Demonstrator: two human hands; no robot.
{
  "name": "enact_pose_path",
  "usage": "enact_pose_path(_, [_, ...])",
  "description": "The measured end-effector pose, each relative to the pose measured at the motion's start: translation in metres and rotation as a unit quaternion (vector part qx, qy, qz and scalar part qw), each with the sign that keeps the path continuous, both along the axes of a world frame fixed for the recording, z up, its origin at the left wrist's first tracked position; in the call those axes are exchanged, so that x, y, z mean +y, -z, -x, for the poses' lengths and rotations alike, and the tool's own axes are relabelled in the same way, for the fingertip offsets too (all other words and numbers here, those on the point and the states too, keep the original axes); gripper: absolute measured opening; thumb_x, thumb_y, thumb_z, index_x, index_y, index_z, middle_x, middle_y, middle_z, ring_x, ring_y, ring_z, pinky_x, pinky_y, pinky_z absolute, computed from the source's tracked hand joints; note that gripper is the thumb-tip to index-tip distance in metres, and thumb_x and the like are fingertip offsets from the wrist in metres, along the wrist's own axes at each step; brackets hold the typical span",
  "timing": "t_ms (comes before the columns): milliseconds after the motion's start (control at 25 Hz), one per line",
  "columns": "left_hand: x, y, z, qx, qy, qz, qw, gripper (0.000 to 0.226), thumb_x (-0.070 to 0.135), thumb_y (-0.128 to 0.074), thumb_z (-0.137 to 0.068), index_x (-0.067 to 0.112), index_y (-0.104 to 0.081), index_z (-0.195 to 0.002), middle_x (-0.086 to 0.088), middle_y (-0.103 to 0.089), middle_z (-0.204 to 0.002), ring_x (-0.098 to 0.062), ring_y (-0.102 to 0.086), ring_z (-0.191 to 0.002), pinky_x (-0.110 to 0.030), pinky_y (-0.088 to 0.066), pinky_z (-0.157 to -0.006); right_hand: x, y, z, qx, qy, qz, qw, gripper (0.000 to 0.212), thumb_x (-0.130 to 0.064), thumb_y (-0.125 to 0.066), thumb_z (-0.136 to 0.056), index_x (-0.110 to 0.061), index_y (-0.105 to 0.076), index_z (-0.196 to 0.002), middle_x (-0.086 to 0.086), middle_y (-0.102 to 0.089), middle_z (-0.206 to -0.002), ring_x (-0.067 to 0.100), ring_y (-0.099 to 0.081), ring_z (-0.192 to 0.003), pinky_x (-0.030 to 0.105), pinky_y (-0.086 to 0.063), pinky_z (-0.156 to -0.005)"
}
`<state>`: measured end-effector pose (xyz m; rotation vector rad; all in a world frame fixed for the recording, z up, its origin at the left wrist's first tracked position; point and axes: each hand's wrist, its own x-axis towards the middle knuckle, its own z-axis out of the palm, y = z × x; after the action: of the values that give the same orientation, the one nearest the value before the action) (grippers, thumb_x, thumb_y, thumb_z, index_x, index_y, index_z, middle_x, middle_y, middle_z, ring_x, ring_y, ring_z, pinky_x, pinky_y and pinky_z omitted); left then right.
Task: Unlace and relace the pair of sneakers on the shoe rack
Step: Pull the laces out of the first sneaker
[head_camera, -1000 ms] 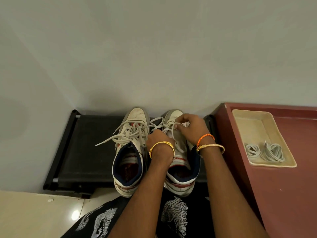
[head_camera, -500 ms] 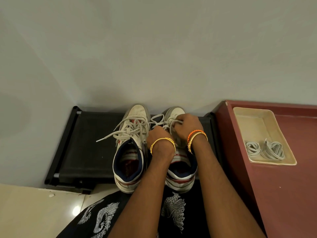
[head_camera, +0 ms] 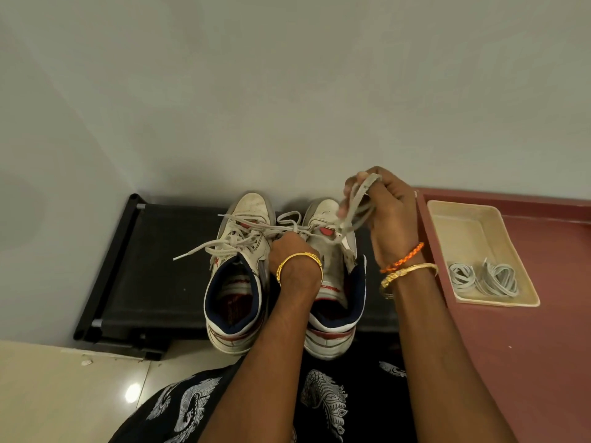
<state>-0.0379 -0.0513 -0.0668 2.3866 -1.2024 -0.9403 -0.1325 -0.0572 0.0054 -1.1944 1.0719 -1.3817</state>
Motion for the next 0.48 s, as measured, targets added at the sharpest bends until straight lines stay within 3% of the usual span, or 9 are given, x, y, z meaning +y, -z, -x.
enact_pose_path(40, [0.000, 0.000, 0.000, 0.003, -0.001, 0.002, 1.000, 0.026, 0.015, -0.059, -0.088, 0.003, -0.063, -0.111, -0.016, -0.063, -0.116, -0.031, -0.061, -0.106, -0.035, -0.050, -0.083, -0.003, 0.010, -0.001, 0.067, 0.044, -0.013, 0.997, 0.024, -0.005, -0.050, -0.087, 0.000, -0.045, -0.064, 0.007, -0.045, -0.059, 0.016, -0.047, -0.046, 0.021, -0.038, -0.046])
enact_pose_path(120, [0.000, 0.000, 0.000, 0.006, 0.001, 0.001, 1.000, 0.025, 0.015, -0.059, -0.087, 0.003, -0.063, -0.109, -0.016, -0.064, -0.114, -0.031, -0.061, -0.106, -0.035, -0.050, -0.083, -0.015, 0.038, 0.000, 0.239, 0.070, -0.028, 0.968, 0.018, -0.014, -0.059, -0.077, -0.004, -0.047, -0.068, 0.004, -0.046, -0.059, 0.020, -0.045, -0.055, 0.023, -0.036, -0.052])
enact_pose_path(200, [0.000, 0.002, 0.000, 0.006, 0.002, -0.002, 1.000, 0.025, 0.017, -0.058, -0.089, 0.004, -0.063, -0.110, -0.015, -0.064, -0.114, -0.031, -0.061, -0.106, -0.035, -0.050, -0.083, -0.025, 0.061, 0.000, 0.398, 0.022, -0.082, 0.913, 0.010, -0.014, -0.063, -0.077, -0.012, -0.058, -0.086, 0.005, -0.062, -0.077, 0.024, -0.057, -0.074, 0.027, -0.045, -0.065])
enact_pose_path(280, [-0.001, 0.002, -0.001, 0.007, -0.001, -0.001, 1.000, 0.025, 0.019, -0.056, -0.092, 0.005, -0.063, -0.110, -0.015, -0.065, -0.114, -0.031, -0.061, -0.106, -0.034, -0.050, -0.082, -0.031, 0.076, -0.002, 0.515, -0.031, -0.145, 0.844, 0.020, -0.018, -0.063, -0.081, -0.015, -0.064, -0.101, 0.011, -0.067, -0.102, 0.029, -0.060, -0.096, 0.033, -0.050, -0.083])
enact_pose_path(360, [-0.001, 0.001, -0.001, 0.011, -0.001, 0.001, 1.000, 0.027, 0.023, -0.057, -0.092, 0.005, -0.063, -0.111, -0.015, -0.064, -0.115, -0.031, -0.060, -0.107, -0.035, -0.049, -0.082, -0.035, 0.081, -0.010, 0.577, -0.063, -0.186, 0.793, 0.025, -0.022, -0.061, -0.086, -0.013, -0.063, -0.109, 0.014, -0.063, -0.114, 0.031, -0.058, -0.106, 0.035, -0.049, -0.090])
enact_pose_path(480, [0.002, -0.002, -0.001, 0.014, 0.006, 0.005, 1.000, 0.028, 0.021, -0.056, -0.091, 0.003, -0.061, -0.112, -0.017, -0.063, -0.117, -0.032, -0.059, -0.109, -0.036, -0.048, -0.084, -0.036, 0.082, -0.023, 0.603, -0.071, -0.215, 0.765, 0.030, -0.026, -0.056, -0.092, -0.010, -0.059, -0.118, 0.015, -0.061, -0.117, 0.030, -0.057, -0.107, 0.034, -0.047, -0.089])
